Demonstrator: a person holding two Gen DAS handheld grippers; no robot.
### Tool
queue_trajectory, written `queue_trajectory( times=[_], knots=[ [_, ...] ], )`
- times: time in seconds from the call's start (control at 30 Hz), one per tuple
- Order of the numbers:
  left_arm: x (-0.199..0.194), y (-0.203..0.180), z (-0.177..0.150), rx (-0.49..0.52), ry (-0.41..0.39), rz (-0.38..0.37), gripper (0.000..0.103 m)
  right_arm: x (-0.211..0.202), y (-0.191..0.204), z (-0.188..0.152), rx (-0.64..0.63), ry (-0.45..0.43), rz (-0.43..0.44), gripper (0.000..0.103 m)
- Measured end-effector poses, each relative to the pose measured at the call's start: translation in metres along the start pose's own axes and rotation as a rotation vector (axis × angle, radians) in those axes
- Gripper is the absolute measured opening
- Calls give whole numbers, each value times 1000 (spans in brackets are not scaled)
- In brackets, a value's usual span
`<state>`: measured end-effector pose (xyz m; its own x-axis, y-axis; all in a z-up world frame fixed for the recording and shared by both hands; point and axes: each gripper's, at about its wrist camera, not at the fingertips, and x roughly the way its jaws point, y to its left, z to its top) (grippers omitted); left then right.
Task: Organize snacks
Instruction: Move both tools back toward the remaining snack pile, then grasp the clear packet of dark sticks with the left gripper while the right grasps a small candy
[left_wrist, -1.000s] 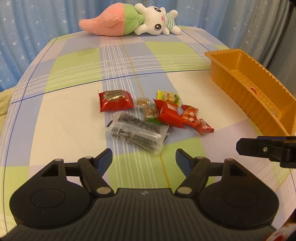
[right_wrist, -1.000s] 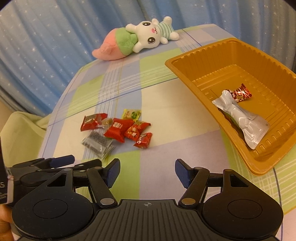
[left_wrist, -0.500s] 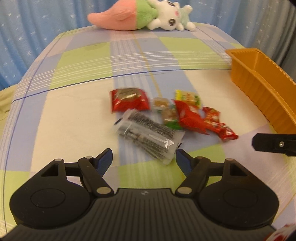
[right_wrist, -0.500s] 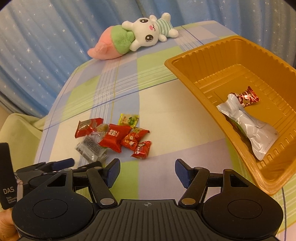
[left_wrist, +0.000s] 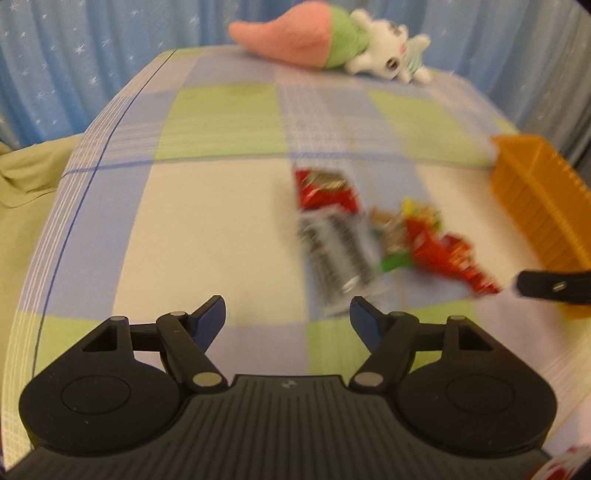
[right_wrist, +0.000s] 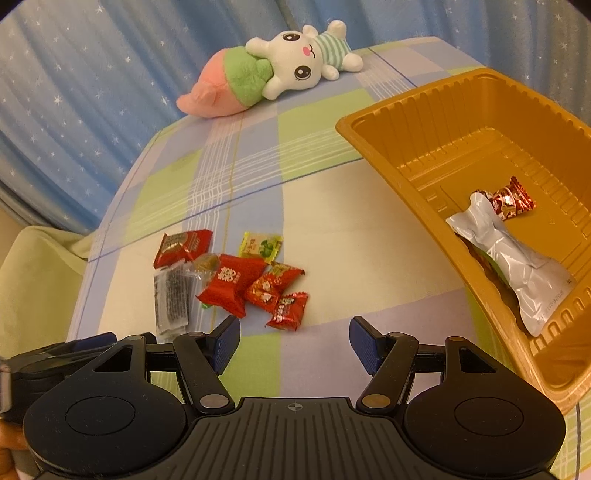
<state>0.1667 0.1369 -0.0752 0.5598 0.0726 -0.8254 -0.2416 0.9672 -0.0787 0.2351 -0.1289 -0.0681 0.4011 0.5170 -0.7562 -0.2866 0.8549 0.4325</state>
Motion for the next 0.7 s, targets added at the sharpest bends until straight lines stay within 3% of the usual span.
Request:
queue_trajectory(
  times=[0.1, 0.57, 0.67, 0.7],
  knots=[
    [-1, -10, 9, -2, -22, -28, 72, 1, 1, 3, -1, -5, 3, 66],
    [52, -27, 35, 37, 30, 23, 67, 3, 1, 8, 2, -17, 8, 66],
    [56, -24, 36, 27, 47, -3, 55, 5, 6, 11, -12, -24, 14, 66],
    [56, -24, 36, 25, 46, -14, 47, 6, 8, 12, -19, -27, 17, 66]
  ],
)
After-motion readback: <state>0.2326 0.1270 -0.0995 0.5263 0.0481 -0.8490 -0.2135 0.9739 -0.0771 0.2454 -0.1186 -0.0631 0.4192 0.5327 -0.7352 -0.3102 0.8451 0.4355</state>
